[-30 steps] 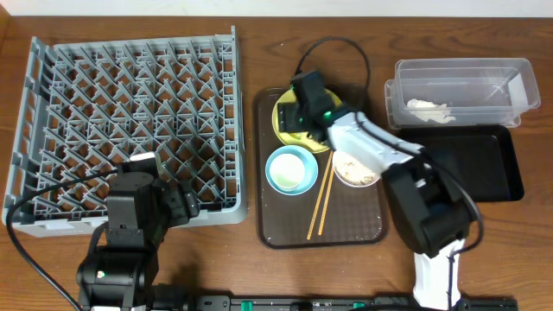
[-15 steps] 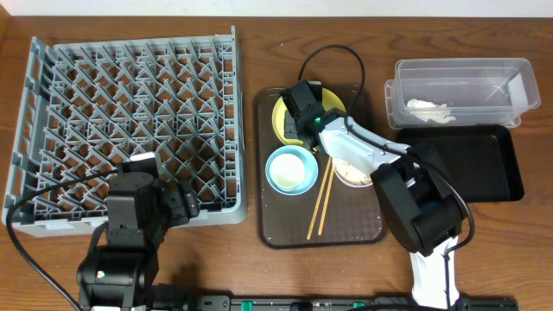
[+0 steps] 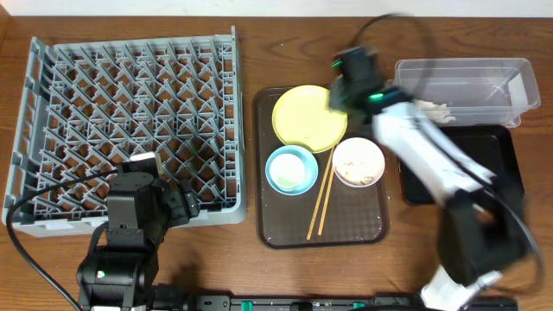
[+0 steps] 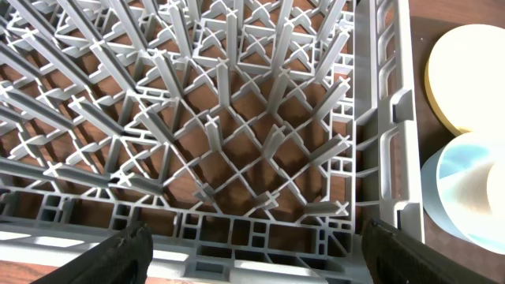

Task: Sort waste into correct bins and load items into the dishwasher rack
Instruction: 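Move the wrapper with right gripper and release it into the clear bin, then lower right gripper onto the pink bowl rim and grasp it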

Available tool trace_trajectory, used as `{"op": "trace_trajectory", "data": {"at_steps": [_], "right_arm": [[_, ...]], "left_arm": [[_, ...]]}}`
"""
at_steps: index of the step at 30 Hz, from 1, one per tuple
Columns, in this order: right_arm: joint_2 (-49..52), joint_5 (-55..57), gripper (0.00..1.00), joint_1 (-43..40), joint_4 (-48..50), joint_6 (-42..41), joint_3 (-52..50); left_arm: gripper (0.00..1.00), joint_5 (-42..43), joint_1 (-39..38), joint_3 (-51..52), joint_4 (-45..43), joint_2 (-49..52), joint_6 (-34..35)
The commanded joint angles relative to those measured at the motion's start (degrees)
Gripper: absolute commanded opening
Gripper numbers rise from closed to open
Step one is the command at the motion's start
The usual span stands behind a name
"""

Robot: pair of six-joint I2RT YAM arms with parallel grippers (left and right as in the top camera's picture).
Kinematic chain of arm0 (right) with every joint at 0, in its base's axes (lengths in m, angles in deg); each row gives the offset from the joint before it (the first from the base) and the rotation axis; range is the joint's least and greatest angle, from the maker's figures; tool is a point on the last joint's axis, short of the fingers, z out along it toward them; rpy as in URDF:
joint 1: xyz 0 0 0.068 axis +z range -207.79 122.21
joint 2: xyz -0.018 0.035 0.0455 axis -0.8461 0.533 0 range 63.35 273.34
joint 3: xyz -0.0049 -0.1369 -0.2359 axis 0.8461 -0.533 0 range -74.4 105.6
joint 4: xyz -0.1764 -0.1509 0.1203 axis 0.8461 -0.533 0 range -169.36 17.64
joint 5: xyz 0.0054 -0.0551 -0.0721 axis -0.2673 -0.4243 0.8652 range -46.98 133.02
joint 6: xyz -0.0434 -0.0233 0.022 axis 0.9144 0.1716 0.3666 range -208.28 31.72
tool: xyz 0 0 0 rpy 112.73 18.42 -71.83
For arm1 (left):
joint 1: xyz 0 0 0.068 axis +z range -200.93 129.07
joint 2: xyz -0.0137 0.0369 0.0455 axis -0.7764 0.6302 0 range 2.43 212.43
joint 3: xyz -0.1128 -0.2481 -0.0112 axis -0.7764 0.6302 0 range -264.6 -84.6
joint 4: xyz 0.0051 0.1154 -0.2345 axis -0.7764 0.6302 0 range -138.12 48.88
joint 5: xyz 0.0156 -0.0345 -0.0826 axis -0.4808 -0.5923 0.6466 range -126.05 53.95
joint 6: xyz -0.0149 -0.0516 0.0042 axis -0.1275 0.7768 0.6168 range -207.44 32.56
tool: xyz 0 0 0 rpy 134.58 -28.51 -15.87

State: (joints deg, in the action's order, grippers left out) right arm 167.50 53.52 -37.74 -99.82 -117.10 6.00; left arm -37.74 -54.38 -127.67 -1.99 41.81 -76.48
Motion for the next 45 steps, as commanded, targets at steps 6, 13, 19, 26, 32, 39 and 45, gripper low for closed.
{"op": "trace_trajectory", "data": {"at_steps": [6, 13, 19, 26, 32, 39, 45], "right_arm": [[-6.16, -0.35, 0.03, -14.56, -3.23, 1.62, 0.13], [-3.96, -0.94, 0.29, -21.79, -4.63, 1.64, 0.13], [-5.29, -7.98, 0.74, -23.23, -3.89, 8.17, 0.13], [-9.9, -14.69, 0.74, -22.58, -8.52, 14.29, 0.13], [-14.36, -29.49, 0.71, -17.44, -18.73, 23.37, 0.13], [-12.81, -26.29, 0.63, -5.88, -29.9, 25.73, -1.86], [-10.78, -23.82, 0.5, 2.01, -26.12, 23.32, -9.77]], "left_arm": [[0.86, -0.31, -0.13, -1.42, 0.11, -0.15, 0.74], [0.86, -0.31, -0.13, -1.42, 0.11, -0.15, 0.74], [0.86, -0.31, -0.13, -1.42, 0.11, -0.15, 0.74], [0.86, -0.31, -0.13, -1.42, 0.13, -0.15, 0.74], [0.86, -0.31, -0.13, -1.42, 0.11, -0.15, 0.74], [0.86, -0.31, -0.13, -1.42, 0.11, -0.15, 0.74], [0.86, -0.31, -0.13, -1.42, 0.13, -0.15, 0.74]]}}
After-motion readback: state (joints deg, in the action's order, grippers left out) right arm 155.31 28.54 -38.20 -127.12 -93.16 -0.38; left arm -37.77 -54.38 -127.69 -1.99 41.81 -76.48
